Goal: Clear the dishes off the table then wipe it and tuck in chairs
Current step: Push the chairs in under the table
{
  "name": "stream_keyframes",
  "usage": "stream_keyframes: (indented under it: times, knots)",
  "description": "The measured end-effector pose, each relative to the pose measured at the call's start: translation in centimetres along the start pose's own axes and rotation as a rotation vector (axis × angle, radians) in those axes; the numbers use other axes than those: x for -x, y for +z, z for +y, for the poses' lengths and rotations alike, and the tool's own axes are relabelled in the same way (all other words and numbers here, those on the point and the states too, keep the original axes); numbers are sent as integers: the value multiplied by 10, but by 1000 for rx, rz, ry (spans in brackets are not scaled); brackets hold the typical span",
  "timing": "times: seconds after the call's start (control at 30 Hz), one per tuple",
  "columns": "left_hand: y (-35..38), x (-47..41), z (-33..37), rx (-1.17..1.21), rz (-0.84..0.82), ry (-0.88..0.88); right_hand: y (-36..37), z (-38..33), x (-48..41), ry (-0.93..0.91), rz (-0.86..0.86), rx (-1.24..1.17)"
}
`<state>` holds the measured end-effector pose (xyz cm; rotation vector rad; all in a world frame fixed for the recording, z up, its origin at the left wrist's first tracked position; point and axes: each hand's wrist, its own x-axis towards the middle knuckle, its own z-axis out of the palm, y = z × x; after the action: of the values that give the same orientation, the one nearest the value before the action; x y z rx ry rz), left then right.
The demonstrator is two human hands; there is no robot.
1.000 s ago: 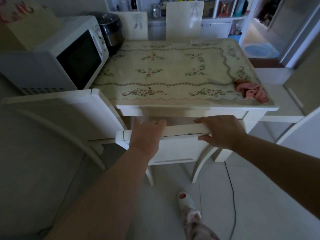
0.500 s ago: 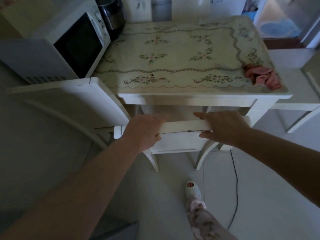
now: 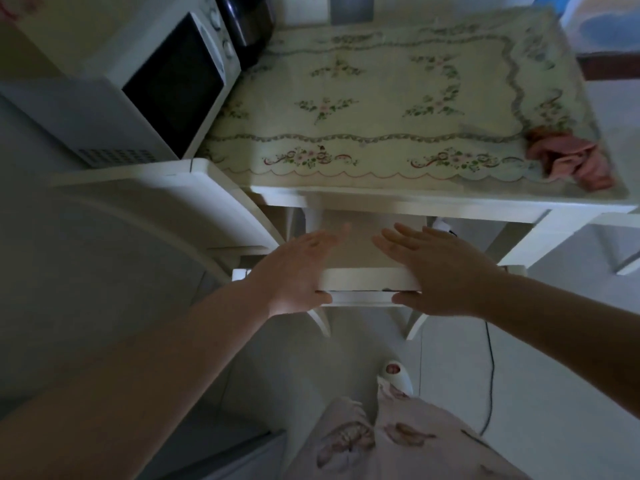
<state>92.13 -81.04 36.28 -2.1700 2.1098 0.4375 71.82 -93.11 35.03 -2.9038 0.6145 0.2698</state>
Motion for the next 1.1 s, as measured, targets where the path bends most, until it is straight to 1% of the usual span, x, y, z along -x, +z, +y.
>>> stream_keyframes:
  times: [0.03, 0.13, 0.2, 0.3, 0.4, 0.53, 0.67, 0.83, 1.0, 1.1]
  knots:
    - [2, 0, 3, -31, -6, -5, 1, -2, 1, 5, -11, 10]
    - [5, -6, 1, -174, 13, 31, 4, -4, -1, 34, 43, 26]
    - [6, -8, -1, -205, 19, 59, 3, -3, 0, 16, 52, 49]
    - [10, -9, -4, -217, 11, 84, 8, -1, 1, 15, 68, 61]
    - [12, -14, -10, -229, -5, 105, 12, 0, -2, 11, 124, 83]
    - [9, -17, -14, -234, -47, 142, 12, 2, -4, 16, 100, 97]
    - [1, -24, -19, -271, -33, 156, 10, 7, -14, 0, 95, 44]
    - [-5, -33, -37, -319, -36, 109, 5, 5, -35, -4, 63, 12]
    - [-6, -44, -56, -252, -63, 59, 4, 1, -54, 33, 94, 8]
    - [-10, -54, -66, -233, -59, 62, 0, 5, -65, 56, 96, 14]
